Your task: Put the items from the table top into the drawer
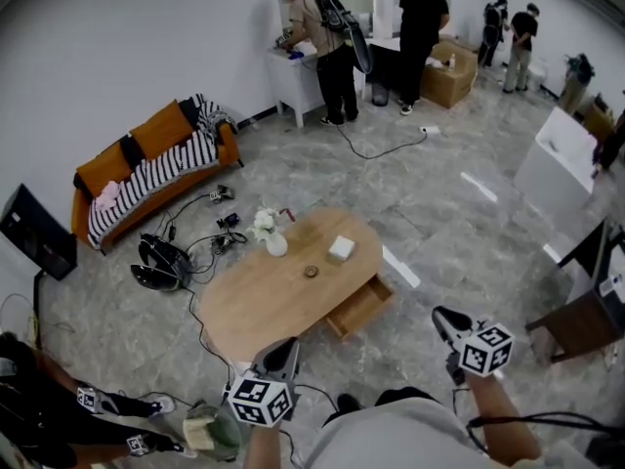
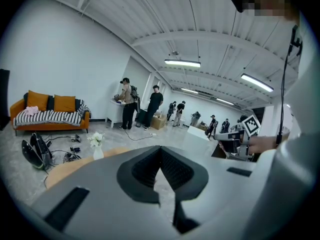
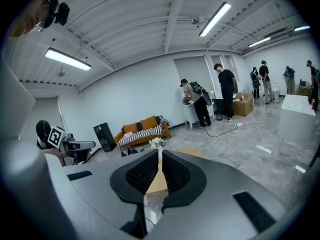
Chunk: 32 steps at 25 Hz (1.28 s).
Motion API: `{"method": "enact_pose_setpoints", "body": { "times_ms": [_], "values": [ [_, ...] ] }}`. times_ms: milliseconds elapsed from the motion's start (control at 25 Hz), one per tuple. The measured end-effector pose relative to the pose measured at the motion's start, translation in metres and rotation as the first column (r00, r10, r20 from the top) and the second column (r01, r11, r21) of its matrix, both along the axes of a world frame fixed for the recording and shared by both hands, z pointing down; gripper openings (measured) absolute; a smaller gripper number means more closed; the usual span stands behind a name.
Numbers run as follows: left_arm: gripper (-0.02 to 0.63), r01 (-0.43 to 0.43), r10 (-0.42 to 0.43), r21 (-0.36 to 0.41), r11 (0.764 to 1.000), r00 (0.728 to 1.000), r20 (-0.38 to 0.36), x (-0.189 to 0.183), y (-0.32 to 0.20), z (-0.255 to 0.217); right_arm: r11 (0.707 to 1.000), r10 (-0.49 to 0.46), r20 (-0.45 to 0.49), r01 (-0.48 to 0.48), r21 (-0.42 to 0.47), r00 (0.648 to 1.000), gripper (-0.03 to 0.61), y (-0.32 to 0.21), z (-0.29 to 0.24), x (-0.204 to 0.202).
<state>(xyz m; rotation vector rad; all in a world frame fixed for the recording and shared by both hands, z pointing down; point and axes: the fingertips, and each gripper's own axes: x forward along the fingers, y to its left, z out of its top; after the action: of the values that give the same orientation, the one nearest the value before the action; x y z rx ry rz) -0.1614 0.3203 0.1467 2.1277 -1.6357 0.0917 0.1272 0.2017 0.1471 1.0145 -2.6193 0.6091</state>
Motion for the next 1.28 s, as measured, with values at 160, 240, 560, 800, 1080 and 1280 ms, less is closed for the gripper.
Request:
{"method": "enact_pose_setpoints", "body": {
  "times_ms": [160,240,560,800,1080,1280],
  "values": [
    [0.002,-0.002,0.002,-0.009,1.000,1.000,-0.005,-0.004,-0.003,0.003,1.000,-0.010,0.003,0.010,-0.004,1.000,0.044,-0.002,0.000,-0.011],
    [0.002,-0.003,0.003,-0.011,1.000,1.000,-0.009,-0.005,-0.004,0.004,1.000,-0.022,0.000,0.022,-0.001,1.000,0.044,-0.001,-0.001,-0.016],
    [0.002,0.010,-0.011,-0.024,1.000,1.000,-0.010,-0.004,-0.022,0.006,0.998,-0.057,-0.010,0.056,-0.005,0.998,0.044,-0.020,0.000,-0.026],
    [0.002,0.059,-0.060,-0.023,0.998,0.998,-0.008,-0.003,-0.047,0.005,0.996,-0.088,0.009,0.088,-0.013,0.996,0.044,-0.053,0.005,-0.031],
    [0.002,0.100,-0.100,-0.044,0.994,0.995,0.001,0.006,-0.079,0.011,0.988,-0.154,0.009,0.154,-0.012,0.988,0.044,-0.094,0.009,-0.039],
    [0.002,0.127,-0.127,-0.068,0.990,0.992,0.008,0.016,-0.103,0.019,0.979,-0.202,0.005,0.202,-0.017,0.979,0.044,-0.124,0.017,-0.042]
  ]
}}
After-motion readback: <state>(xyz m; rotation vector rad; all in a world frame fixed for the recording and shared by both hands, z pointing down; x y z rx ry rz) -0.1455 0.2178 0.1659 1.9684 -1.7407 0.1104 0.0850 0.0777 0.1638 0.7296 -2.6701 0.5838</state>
